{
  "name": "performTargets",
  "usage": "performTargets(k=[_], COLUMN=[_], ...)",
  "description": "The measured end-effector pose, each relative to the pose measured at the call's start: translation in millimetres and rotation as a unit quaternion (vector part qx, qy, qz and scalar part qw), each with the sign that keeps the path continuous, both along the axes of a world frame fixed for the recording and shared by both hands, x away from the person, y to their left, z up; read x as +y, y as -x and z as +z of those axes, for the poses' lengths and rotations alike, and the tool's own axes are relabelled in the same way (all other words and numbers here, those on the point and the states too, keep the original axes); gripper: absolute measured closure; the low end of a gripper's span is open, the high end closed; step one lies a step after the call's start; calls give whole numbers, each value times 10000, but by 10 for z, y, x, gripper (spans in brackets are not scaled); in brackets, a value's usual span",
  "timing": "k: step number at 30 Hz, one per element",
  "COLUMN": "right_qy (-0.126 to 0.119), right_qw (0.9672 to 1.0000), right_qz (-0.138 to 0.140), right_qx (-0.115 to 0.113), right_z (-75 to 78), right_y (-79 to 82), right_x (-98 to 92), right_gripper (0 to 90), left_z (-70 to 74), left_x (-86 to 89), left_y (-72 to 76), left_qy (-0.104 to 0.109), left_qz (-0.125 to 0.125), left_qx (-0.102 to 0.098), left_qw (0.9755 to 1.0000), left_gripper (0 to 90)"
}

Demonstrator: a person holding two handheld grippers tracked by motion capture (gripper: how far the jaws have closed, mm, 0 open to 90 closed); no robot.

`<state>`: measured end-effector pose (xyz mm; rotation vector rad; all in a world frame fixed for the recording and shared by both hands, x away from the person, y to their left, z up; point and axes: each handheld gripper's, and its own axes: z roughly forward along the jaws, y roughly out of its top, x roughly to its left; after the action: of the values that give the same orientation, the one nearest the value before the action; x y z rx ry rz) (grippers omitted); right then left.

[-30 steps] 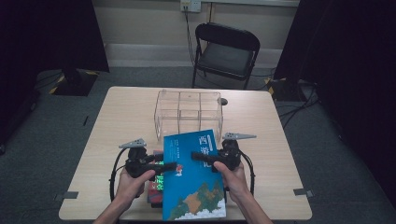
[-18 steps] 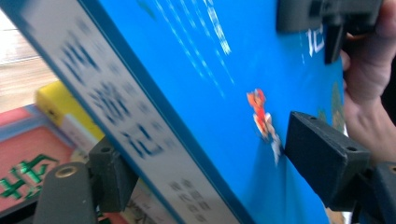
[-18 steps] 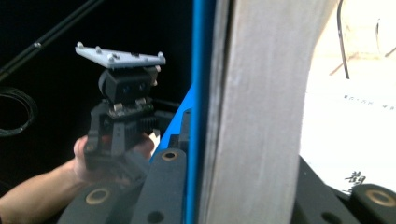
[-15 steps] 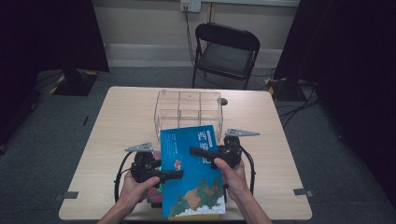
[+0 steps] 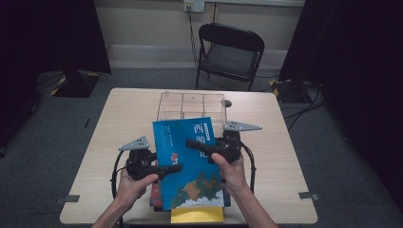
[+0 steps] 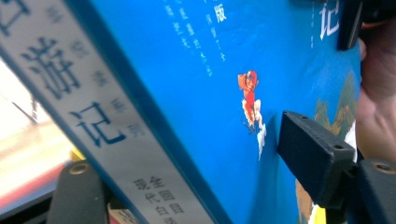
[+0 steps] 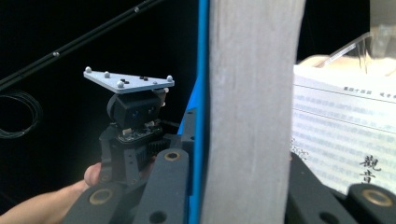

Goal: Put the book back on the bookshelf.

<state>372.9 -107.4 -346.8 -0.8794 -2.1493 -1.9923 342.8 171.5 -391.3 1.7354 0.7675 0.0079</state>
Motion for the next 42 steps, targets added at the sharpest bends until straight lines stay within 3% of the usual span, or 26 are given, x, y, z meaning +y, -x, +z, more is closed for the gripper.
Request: performTargets(k=[2,6,14,16,18,19,22,25,29,32,36,40,42], right_qy=[89,257,582,725,780,755,572,532,387,268,44,343,324], right_qw=[9996,9990,9982,9972,9968,9968,9976,9981,9976,9971,9989,9981,9981], right_qz=[8,-102,-114,-188,-184,-231,-329,-316,-355,-293,-4,-94,-169], right_qx=[-261,-348,-111,-71,45,87,202,-56,-453,-652,-457,-511,-504], right_z=[48,25,73,98,109,112,104,110,194,260,237,292,351], right_y=[2,12,0,1,-14,-22,-64,-34,10,31,31,114,134], right_x=[45,47,-17,-13,-7,-13,-46,-37,-10,15,-45,-118,-191], right_gripper=[769,757,688,629,626,630,759,768,767,753,719,634,591], left_z=[11,-8,22,21,17,19,47,77,183,239,256,285,292], left_x=[30,38,-12,-12,2,6,17,37,75,94,70,12,-14], left_y=[5,32,64,61,60,61,63,58,47,81,168,232,266], left_qy=[17,-46,-150,-119,-57,-39,-55,-41,20,-88,-194,-180,-157], left_qz=[46,40,50,56,44,44,17,26,204,237,132,27,-50], left_qx=[-110,-206,-282,-246,-203,-192,-191,-278,-578,-856,-1070,-1168,-1192], left_qw=[9999,9998,9995,9996,9998,9998,9998,9996,9981,9960,9940,9930,9927], left_gripper=[342,373,391,399,414,422,443,458,506,541,555,579,593])
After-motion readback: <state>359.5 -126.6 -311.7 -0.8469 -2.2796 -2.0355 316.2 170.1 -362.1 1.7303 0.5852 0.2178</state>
